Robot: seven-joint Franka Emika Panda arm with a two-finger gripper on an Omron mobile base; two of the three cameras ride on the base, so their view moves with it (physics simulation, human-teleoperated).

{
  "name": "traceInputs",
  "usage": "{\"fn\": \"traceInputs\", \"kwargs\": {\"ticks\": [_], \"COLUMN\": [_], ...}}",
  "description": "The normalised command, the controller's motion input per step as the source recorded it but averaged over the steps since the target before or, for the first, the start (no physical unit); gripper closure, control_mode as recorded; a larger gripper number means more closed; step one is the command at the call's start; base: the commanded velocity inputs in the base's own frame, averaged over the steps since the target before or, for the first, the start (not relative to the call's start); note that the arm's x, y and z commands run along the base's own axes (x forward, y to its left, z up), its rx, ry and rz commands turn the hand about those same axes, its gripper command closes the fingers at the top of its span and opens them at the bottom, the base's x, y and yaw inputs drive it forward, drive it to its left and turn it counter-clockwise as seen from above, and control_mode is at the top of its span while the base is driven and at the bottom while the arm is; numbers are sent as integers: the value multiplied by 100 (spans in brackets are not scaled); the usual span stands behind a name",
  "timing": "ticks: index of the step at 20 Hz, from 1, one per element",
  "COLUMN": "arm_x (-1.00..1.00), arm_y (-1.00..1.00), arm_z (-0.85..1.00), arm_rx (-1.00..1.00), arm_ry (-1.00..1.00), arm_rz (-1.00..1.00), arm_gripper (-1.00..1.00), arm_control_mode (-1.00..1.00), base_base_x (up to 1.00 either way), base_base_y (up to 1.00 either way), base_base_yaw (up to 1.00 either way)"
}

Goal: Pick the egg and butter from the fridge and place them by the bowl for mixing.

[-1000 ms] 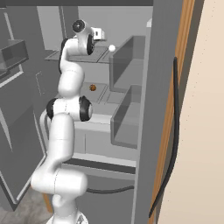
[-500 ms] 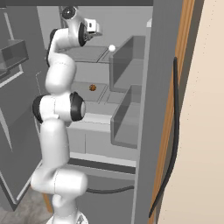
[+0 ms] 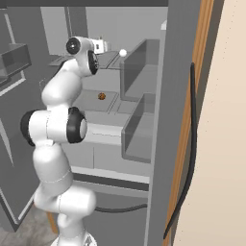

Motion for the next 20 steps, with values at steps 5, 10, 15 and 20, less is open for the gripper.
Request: {"fn": "traceInputs", "kwargs": {"ticks": [5, 10, 15, 20], "arm_x": [-98, -100, -100, -100], "arm_y": [0, -1, -1, -3], "arm_z": [3, 48, -11, -42], "arm_rx": [0, 11, 2, 3], "arm_ry": [-14, -2, 19, 31], "arm_rz": [-3, -15, -19, -14], "arm_gripper": [100, 100, 100, 100], "arm_control_mode": [-100, -100, -100, -100], "base_base_x": [0, 0, 0, 0], "base_base_y": [0, 0, 0, 0], "base_base_yaw": [0, 0, 0, 0]}}
